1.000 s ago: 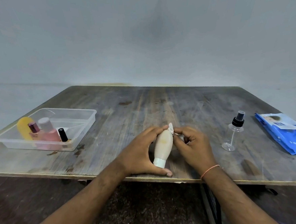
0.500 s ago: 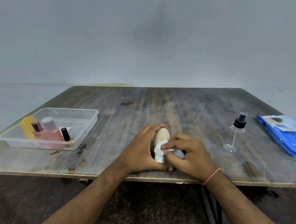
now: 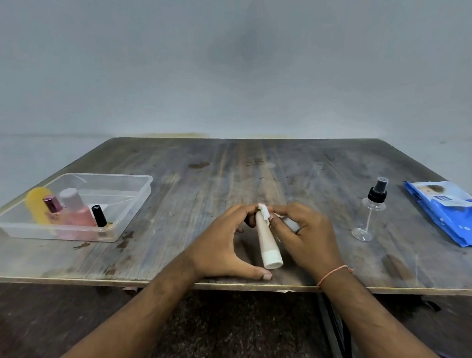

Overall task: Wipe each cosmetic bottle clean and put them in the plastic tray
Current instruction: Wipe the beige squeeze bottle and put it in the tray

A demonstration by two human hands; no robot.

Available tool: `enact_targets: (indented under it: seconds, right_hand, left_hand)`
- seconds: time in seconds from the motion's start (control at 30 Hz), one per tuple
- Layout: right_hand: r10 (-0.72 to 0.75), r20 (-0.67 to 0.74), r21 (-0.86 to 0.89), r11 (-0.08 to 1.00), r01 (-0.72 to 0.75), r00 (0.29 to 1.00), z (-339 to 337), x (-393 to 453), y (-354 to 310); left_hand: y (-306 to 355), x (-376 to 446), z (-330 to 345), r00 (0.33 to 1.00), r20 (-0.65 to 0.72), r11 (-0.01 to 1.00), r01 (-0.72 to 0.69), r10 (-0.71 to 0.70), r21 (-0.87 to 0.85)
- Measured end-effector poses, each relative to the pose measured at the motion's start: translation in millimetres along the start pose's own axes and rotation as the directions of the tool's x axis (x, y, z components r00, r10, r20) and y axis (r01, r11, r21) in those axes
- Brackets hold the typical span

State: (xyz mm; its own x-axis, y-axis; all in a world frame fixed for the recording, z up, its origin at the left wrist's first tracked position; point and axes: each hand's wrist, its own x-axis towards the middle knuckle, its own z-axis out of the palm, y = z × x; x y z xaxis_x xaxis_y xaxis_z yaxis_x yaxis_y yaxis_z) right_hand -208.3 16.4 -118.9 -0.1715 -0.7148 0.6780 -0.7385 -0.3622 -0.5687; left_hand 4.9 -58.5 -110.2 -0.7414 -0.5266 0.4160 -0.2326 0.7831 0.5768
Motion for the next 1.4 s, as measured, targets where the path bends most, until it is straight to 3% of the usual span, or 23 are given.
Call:
enact_targets:
  seconds: [0.4,0.67,0.97,1.27,1.4]
  right_hand:
    - [0.034,0.045,0.131,0.991,-0.040,0.998,0,0,-3]
    - [-0.075,0.108,0.200,0.979,0.052,0.991,-3,-5,-5]
    - [0.027,-0.010,0.120,0.992,-0.026,1.000,0,-1,-2]
    - [-0.125,0.181,0.219,0.972,0.084,0.975,-5,-6,-11]
    - [-0.107,0.168,0.240,0.969,0.065,0.980,-6,-6,-11]
  left_hand:
    - [-6,1,2,0.999,0.020,0.999,0.047,-0.047,0.001]
    - [-10,2,2,0.996,0.012,0.996,0.092,-0.092,0.009]
    - [-4,5,1,0.997,0.060,0.999,0.045,-0.044,-0.002]
    - [-6,3,-2,0.988,-0.022,0.985,0.150,-0.153,-0.081]
    - [-5,2,-4,0.987,-0.030,0.981,0.153,-0.157,-0.123]
